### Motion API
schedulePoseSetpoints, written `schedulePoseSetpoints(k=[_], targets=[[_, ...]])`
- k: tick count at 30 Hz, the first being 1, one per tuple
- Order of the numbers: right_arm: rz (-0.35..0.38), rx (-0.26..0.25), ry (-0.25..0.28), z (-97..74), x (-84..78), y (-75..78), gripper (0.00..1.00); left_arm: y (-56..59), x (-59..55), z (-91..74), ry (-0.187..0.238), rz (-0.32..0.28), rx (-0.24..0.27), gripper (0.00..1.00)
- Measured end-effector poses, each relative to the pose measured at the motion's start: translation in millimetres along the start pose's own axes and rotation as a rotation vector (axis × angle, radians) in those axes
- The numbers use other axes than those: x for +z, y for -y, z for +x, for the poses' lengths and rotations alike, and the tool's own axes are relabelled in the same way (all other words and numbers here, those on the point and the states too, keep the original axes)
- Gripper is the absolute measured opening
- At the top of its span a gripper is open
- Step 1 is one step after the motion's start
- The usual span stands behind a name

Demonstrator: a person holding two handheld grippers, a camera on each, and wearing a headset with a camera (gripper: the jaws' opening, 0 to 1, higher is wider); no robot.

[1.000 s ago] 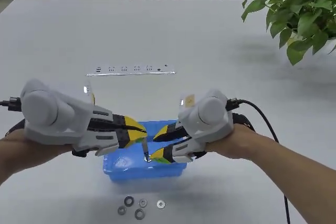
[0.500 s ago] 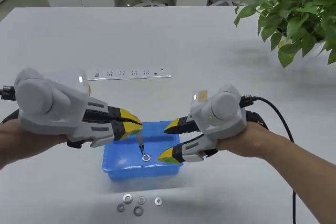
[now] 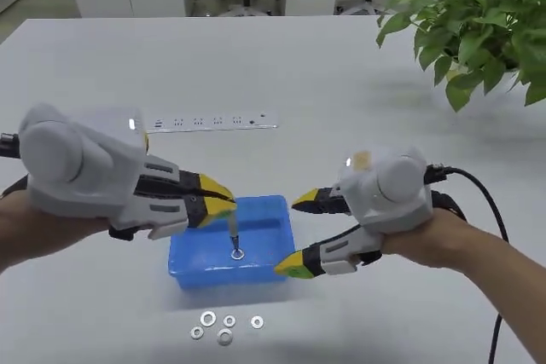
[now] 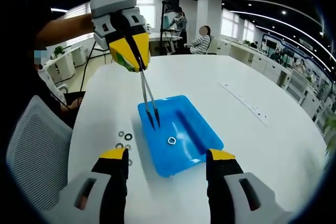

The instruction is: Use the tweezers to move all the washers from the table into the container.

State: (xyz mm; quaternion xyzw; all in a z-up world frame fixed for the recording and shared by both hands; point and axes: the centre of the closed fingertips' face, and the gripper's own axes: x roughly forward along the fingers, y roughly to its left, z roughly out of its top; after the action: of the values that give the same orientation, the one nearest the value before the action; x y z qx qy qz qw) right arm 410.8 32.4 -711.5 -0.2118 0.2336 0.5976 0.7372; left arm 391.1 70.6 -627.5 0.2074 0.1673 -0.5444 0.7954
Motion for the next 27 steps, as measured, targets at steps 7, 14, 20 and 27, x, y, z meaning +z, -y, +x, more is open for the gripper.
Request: schedulePoseSetpoints(k=[7, 14, 20, 27], targets=[[0.019, -0.012, 0.017, -4.9, -3.0, -6.0, 0.73, 15.1, -0.7, 6.1, -0.013, 0.004, -0.039, 0.06], [0.029, -0.030, 0.037, -8.0, -6.0, -12.1, 0.82, 27.7, -2.0, 10.9, -0.013, 0.000, -0.064, 0.06], [0.042, -0.030, 0.039, -7.3, -11.8, -19.6, 0.89, 39.5, -6.0, 15.0, -0.017, 0.002, -0.081, 0.06], [0.056, -0.029, 0.040, -8.7, -15.4, -24.0, 0.94, 50.0, -13.0, 21.0, -0.027, 0.008, -0.100, 0.06]])
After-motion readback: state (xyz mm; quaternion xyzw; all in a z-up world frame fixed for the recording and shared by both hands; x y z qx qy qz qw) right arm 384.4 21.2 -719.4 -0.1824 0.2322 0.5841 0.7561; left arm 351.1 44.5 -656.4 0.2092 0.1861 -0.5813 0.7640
